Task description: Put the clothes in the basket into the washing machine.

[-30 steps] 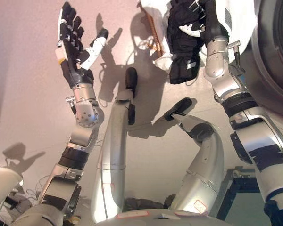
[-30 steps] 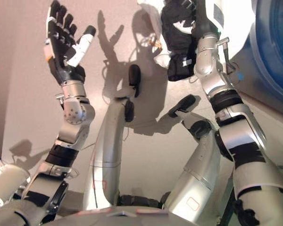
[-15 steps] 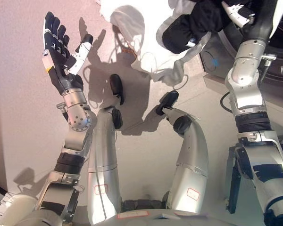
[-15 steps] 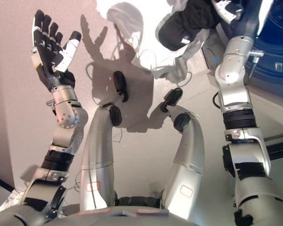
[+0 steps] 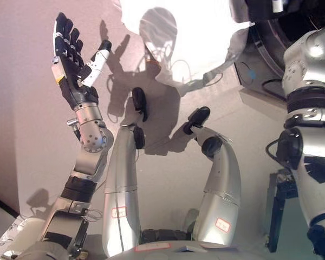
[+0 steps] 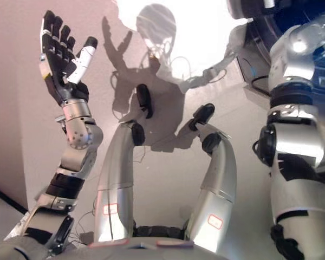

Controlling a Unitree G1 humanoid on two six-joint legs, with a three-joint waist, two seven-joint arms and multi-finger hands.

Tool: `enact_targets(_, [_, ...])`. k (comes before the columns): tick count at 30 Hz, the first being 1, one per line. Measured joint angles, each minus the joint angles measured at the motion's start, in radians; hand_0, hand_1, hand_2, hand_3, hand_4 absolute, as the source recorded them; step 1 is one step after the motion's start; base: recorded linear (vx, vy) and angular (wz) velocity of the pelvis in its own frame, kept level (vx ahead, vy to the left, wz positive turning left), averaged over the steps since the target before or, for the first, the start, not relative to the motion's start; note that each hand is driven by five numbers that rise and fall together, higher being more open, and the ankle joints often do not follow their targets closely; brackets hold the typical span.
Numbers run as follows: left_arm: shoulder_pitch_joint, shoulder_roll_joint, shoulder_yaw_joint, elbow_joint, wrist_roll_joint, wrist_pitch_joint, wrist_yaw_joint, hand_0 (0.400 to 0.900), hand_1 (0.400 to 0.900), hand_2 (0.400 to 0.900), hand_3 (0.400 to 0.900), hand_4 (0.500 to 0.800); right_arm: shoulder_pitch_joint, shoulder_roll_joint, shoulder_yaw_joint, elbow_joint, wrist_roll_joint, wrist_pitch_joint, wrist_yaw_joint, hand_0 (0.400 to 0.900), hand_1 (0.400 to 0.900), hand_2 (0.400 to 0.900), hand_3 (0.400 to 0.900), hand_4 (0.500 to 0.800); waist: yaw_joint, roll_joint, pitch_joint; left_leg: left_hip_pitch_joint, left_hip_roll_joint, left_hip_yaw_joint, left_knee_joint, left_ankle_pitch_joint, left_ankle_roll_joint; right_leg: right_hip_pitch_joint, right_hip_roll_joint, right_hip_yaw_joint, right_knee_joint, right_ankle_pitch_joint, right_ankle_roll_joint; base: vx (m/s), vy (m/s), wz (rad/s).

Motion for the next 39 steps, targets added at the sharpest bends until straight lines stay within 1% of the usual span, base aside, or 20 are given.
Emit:
enact_targets(2, [-0.006,0.023,-0.029,-0.008,0.000,0.002,-0.002,0.900,0.900,0.900,0.900,0.800,-0.080,-0.051,0.021,0.118,0.055,0.000,0.007,0.400,0.400,0.400,0.400,0.500,0.022,0.001,0.000,0.006,-0.003,0.003,-0.015,0.009,-0.003,-0.001,-0.007,-0.007,0.002,-0.001,-0.003,0.04,-0.047,0.06])
enact_targets(5, [-0.018,0.038,-0.052,-0.018,-0.002,0.005,-0.003,0.900,0.900,0.900,0.900,0.800,-0.155,-0.107,0.038,0.209,0.100,-0.002,0.015,0.400,0.400,0.400,0.400,0.500,0.045,0.001,-0.001,0.017,-0.014,0.003,-0.042,0.026,-0.006,0.001,-0.017,-0.012,0.000,-0.003,-0.005,0.04,-0.038,0.08])
enact_targets(6, [-0.020,0.042,-0.062,-0.018,-0.004,0.008,-0.007,0.900,0.900,0.900,0.900,0.800,-0.175,-0.119,0.043,0.240,0.115,-0.002,0.020,0.600,0.600,0.600,0.600,0.620,0.053,0.001,-0.001,0.025,-0.015,0.004,-0.044,0.026,-0.006,0.006,-0.018,-0.012,0.001,-0.003,-0.005,0.03,-0.027,0.07])
enact_targets(7, [-0.020,0.044,-0.070,-0.018,-0.004,0.008,-0.012,0.900,0.900,0.900,0.900,0.800,-0.184,-0.132,0.056,0.255,0.128,-0.002,0.025,0.900,0.900,0.900,0.900,0.800,0.060,0.004,-0.002,0.028,-0.016,0.004,-0.045,0.026,-0.006,0.008,-0.019,-0.012,0.002,-0.003,-0.005,0.03,-0.014,0.05])
enact_targets(9, [-0.024,0.051,-0.089,-0.021,-0.004,0.008,-0.025,0.900,0.900,0.900,0.900,0.800,-0.193,-0.172,0.100,0.269,0.138,-0.002,0.054,0.900,0.900,0.900,0.900,0.800,0.071,0.008,-0.004,0.028,-0.019,0.005,-0.049,0.029,-0.005,0.007,-0.022,-0.013,0.003,-0.004,-0.007,0.02,-0.001,0.01])
enact_targets(11, [-0.025,0.052,-0.090,-0.021,-0.007,0.011,-0.038,0.900,0.900,0.900,0.900,0.800,-0.194,-0.181,0.112,0.268,0.138,-0.002,0.076,0.900,0.900,0.900,0.900,0.800,0.064,0.008,-0.004,0.034,-0.027,0.006,-0.061,0.037,-0.003,0.008,-0.029,-0.013,0.003,-0.004,-0.007,0.00,0.000,0.00])
enact_targets(14, [-0.034,0.052,-0.097,-0.020,-0.007,0.011,-0.039,0.900,0.900,0.900,0.900,0.800,-0.193,-0.180,0.119,0.265,0.139,-0.006,0.097,0.900,0.900,0.900,0.900,0.800,0.065,0.009,-0.004,0.042,-0.029,0.007,-0.067,0.041,-0.003,0.014,-0.031,-0.012,0.002,-0.004,-0.007,0.00,0.000,-0.01])
enact_targets(17, [-0.047,0.050,-0.097,-0.019,-0.008,0.011,-0.038,0.900,0.900,0.900,0.900,0.800,-0.184,-0.177,0.119,0.236,0.140,-0.022,0.108,0.900,0.900,0.900,0.900,0.800,0.064,0.010,-0.004,0.049,-0.030,0.009,-0.075,0.047,-0.004,0.020,-0.031,-0.013,0.000,-0.003,-0.010,-0.01,0.012,-0.05])
enact_targets(19, [-0.043,0.042,-0.088,-0.015,-0.008,0.011,-0.034,0.900,0.900,0.900,0.900,0.800,-0.131,-0.142,0.117,0.165,0.145,-0.037,0.108,0.900,0.900,0.900,0.900,0.800,0.056,0.012,-0.008,0.068,-0.030,0.008,-0.080,0.048,-0.004,0.038,-0.028,-0.015,-0.008,-0.002,-0.010,-0.02,0.028,-0.08])
enact_targets(20, [-0.038,0.029,-0.087,-0.015,-0.008,0.009,-0.032,0.900,0.900,0.900,0.900,0.800,-0.095,-0.126,0.114,0.119,0.144,-0.050,0.105,0.900,0.900,0.900,0.900,0.800,0.052,0.019,-0.032,0.051,-0.030,0.006,-0.078,0.047,-0.004,0.025,-0.027,-0.017,-0.009,-0.002,-0.010,-0.03,0.039,-0.10])
enact_targets(21, [-0.014,0.009,-0.086,-0.016,-0.008,0.005,-0.027,0.900,0.900,0.900,0.900,0.800,-0.035,-0.099,0.116,0.056,0.131,-0.073,0.097,0.900,0.900,0.900,0.900,0.800,0.046,0.023,-0.109,-0.011,-0.030,0.001,-0.072,0.046,-0.003,-0.033,-0.026,-0.019,-0.008,-0.004,-0.013,-0.03,0.048,-0.12])
enact_targets(22, [-0.006,-0.010,-0.084,-0.015,-0.008,0.005,-0.017,0.900,0.900,0.900,0.900,0.800,0.007,-0.074,0.115,-0.005,0.121,-0.088,0.093,0.900,0.900,0.900,0.900,0.800,0.038,0.034,-0.152,-0.057,-0.029,-0.004,-0.059,0.045,-0.001,-0.073,-0.023,-0.018,-0.004,-0.002,-0.016,-0.03,0.052,-0.12])
enact_targets(23, [-0.010,-0.020,-0.078,-0.015,-0.008,0.006,-0.011,0.900,0.900,0.900,0.900,0.800,0.041,-0.044,0.099,-0.069,0.109,-0.091,0.093,0.900,0.900,0.900,0.900,0.800,0.032,0.038,-0.152,-0.072,-0.026,-0.003,-0.042,0.041,0.001,-0.085,-0.023,-0.015,0.002,0.001,-0.014,-0.04,0.057,-0.15])
enact_targets(25, [-0.009,-0.027,-0.058,-0.014,-0.008,0.008,0.002,0.900,0.900,0.900,0.900,0.800,0.144,0.060,0.082,-0.205,0.091,-0.092,0.088,0.900,0.900,0.900,0.900,0.800,0.005,0.038,-0.152,-0.095,-0.012,-0.004,-0.010,0.025,0.003,-0.096,-0.016,-0.016,0.009,0.002,-0.014,-0.05,0.057,-0.16])
enact_targets(27, [-0.006,-0.042,-0.045,-0.011,-0.008,0.012,0.005,0.900,0.900,0.900,0.900,0.800,0.262,0.168,0.055,-0.348,0.074,-0.091,0.086,0.900,0.900,0.900,0.900,0.800,-0.012,0.038,-0.151,-0.102,-0.007,-0.003,0.012,0.007,0.003,-0.100,-0.012,-0.010,0.012,0.001,-0.013,-0.04,0.056,-0.15])
enact_targets(30, [0.006,-0.055,-0.033,-0.008,-0.008,0.012,0.009,0.900,0.900,0.900,0.900,0.800,0.436,0.299,0.061,-0.505,0.005,-0.089,0.092,0.900,0.900,0.900,0.900,0.800,-0.033,0.037,-0.151,-0.102,0.005,0.005,0.042,-0.015,0.008,-0.096,0.000,0.002,0.013,0.001,-0.013,-0.04,0.039,-0.09])
enact_targets(32, [0.017,-0.059,-0.026,-0.001,-0.014,0.013,0.010,0.900,0.900,0.900,0.900,0.800,0.555,0.379,0.072,-0.609,-0.040,-0.088,0.103,0.900,0.900,0.900,0.900,0.800,-0.051,0.037,-0.145,-0.084,0.006,0.009,0.047,-0.021,0.011,-0.079,0.002,0.005,0.011,0.002,-0.012,-0.04,0.039,-0.08])
enact_targets(34, [0.035,-0.068,-0.021,0.016,-0.029,0.014,0.008,0.900,0.900,0.900,0.900,0.800,0.666,0.432,0.088,-0.686,-0.066,-0.087,0.137,0.900,0.900,0.900,0.900,0.800,-0.075,0.035,-0.139,-0.049,0.006,0.012,0.044,-0.024,0.013,-0.042,0.005,0.007,-0.002,0.009,0.000,-0.05,0.048,-0.13])
enact_targets(36, [0.078,-0.085,-0.007,0.017,-0.039,0.014,0.008,0.900,0.900,0.900,0.900,0.800,0.743,0.460,0.103,-0.723,-0.086,-0.087,0.167,0.900,0.900,0.900,0.900,0.800,-0.098,0.035,-0.138,-0.006,0.007,0.017,0.039,-0.032,0.014,-0.001,0.006,0.013,-0.020,0.009,0.008,-0.05,0.071,-0.18])
enact_targets(39, [0.136,-0.093,-0.002,0.016,-0.043,0.013,-0.002,0.900,0.900,0.900,0.900,0.800,0.830,0.463,0.104,-0.814,-0.089,-0.095,0.231,0.900,0.900,0.900,0.900,0.800,-0.112,0.034,-0.139,0.033,0.007,0.017,0.025,-0.042,0.011,0.035,0.014,0.015,-0.047,0.018,0.014,-0.04,0.040,-0.09])
